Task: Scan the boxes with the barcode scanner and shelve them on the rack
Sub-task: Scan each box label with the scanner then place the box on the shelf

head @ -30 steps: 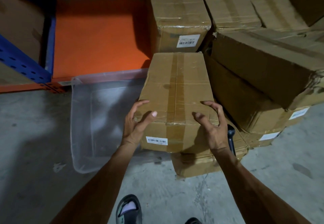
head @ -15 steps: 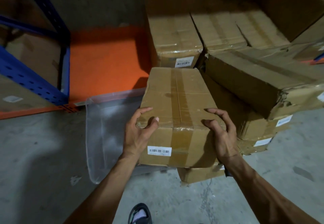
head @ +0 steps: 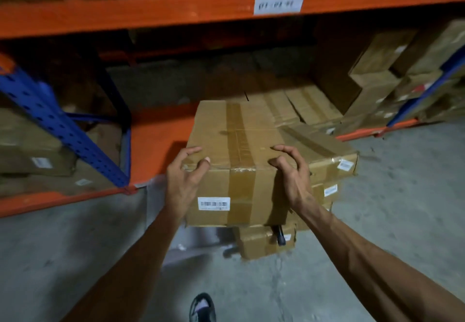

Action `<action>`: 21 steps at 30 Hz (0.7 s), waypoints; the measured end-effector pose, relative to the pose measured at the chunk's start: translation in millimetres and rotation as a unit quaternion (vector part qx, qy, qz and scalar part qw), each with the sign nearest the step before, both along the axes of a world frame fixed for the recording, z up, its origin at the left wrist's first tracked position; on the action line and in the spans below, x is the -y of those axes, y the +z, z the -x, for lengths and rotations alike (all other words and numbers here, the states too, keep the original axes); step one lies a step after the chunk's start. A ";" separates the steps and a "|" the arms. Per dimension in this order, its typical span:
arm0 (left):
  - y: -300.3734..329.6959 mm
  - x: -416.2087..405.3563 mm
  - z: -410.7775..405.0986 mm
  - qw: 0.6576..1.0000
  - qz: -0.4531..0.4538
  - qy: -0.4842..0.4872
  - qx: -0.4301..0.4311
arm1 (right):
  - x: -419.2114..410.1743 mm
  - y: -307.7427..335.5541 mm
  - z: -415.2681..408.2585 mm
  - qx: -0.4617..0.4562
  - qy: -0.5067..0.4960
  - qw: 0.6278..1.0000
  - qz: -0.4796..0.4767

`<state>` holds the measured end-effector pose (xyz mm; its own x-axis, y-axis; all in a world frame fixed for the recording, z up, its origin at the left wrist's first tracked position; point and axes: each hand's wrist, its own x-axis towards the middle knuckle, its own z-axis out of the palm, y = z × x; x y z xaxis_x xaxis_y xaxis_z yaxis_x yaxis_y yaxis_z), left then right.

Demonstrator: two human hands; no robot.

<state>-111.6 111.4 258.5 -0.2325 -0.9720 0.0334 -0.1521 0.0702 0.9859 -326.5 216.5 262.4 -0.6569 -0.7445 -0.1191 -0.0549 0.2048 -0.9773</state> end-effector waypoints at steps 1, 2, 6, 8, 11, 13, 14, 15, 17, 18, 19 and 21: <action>21.5 -7.7 1.5 1.000 0.007 0.002 -0.006 | -6.9 21.0 1.8 -0.005 0.005 1.000 0.010; 42.7 -15.7 3.9 1.000 0.016 0.007 -0.012 | -13.7 42.0 3.8 -0.009 0.011 1.000 0.020; 122.7 -47.0 11.2 0.996 0.087 0.024 -0.015 | -41.5 122.2 12.2 -0.018 0.030 0.996 0.083; 157.7 -58.4 12.2 0.993 0.115 0.026 -0.014 | -54.3 155.8 16.1 -0.036 0.033 0.993 0.105; 206.2 -70.7 15.0 0.988 0.149 0.025 -0.037 | -67.7 201.6 21.7 -0.048 0.046 0.987 0.148; 238.6 -78.8 16.3 0.983 0.173 0.027 -0.049 | -73.4 232.2 23.3 -0.056 0.050 0.980 0.182; 254.2 -81.2 16.6 0.981 0.186 0.030 -0.053 | -75.2 247.2 23.8 -0.061 0.050 0.977 0.196; 269.1 -83.2 16.6 0.979 0.196 0.032 -0.055 | -76.2 261.3 24.3 -0.066 0.049 0.975 0.205; 299.1 -84.9 16.2 0.974 0.214 0.031 -0.063 | -75.3 288.5 26.0 -0.074 0.052 0.971 0.222; 313.3 -84.8 15.5 0.972 0.225 0.029 -0.068 | -73.7 301.1 26.5 -0.078 0.055 0.968 0.231; 327.3 -84.0 14.6 0.969 0.237 0.029 -0.071 | -71.1 313.3 26.2 -0.081 0.058 0.965 0.241; 356.3 -80.3 12.1 0.961 0.262 0.023 -0.083 | -62.6 337.0 24.5 -0.084 0.057 0.958 0.267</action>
<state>-123.7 191.7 614.9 -0.1396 -0.8207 0.5540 -0.0104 0.5607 0.8280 -351.0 279.1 599.4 -0.5446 -0.7379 0.3986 -0.2120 -0.3387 -0.9167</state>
